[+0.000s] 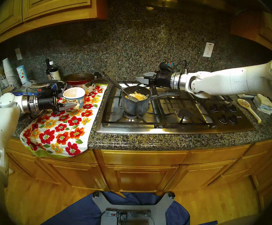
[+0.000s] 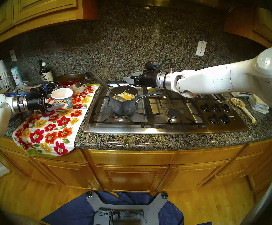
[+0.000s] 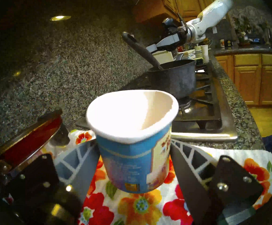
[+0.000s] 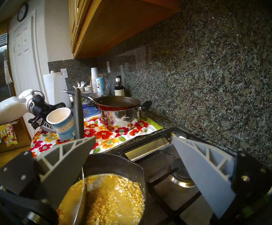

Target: Pour oats into pot and stir with a spoon

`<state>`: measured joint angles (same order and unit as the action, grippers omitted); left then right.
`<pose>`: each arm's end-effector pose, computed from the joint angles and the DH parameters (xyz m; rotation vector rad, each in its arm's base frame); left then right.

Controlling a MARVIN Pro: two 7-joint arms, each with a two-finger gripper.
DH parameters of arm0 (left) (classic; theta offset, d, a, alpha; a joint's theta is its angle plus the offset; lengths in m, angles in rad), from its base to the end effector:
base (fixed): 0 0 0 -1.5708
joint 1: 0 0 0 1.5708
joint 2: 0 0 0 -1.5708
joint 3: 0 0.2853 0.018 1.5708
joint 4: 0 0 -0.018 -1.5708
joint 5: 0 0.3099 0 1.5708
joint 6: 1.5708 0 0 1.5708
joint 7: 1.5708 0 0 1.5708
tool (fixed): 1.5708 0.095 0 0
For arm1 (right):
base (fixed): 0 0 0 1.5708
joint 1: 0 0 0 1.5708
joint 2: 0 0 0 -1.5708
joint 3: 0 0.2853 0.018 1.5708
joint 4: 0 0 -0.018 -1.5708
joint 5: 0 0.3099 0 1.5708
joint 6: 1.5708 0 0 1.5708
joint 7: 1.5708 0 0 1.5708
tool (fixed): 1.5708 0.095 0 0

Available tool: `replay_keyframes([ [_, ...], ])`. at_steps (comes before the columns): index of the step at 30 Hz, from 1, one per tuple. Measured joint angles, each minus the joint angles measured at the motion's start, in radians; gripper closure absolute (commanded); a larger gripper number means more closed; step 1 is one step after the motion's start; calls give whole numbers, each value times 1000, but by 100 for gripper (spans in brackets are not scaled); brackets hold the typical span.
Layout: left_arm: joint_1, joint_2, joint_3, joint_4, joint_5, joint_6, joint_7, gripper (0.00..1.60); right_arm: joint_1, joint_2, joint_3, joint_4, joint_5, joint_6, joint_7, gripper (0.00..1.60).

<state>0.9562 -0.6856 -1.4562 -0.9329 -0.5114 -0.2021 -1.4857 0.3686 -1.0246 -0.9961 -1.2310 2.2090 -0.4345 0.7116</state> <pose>0.4442 0.2763 -0.1442 1.6832 -1.3690 1.6032 0.5426 0.0124 -0.0933 -1.7068 -0.9031 -1.4566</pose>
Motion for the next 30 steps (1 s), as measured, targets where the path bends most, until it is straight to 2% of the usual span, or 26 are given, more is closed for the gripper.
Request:
replay_keyframes([
  [8,5,16,33,-103,-27,41,0,77,0,0,0,0,0,0,0,0],
  [13,10,30,38,-174,-42,82,0,72,0,0,0,0,0,0,0,0],
  [20,18,47,39,-275,-51,156,0,72,0,0,0,0,0,0,0,0],
  [25,14,52,51,-337,-48,224,0,80,0,0,0,0,0,0,0,0],
  [30,-8,44,80,-362,-30,269,10,78,0,-1,0,0,0,0,0,0],
])
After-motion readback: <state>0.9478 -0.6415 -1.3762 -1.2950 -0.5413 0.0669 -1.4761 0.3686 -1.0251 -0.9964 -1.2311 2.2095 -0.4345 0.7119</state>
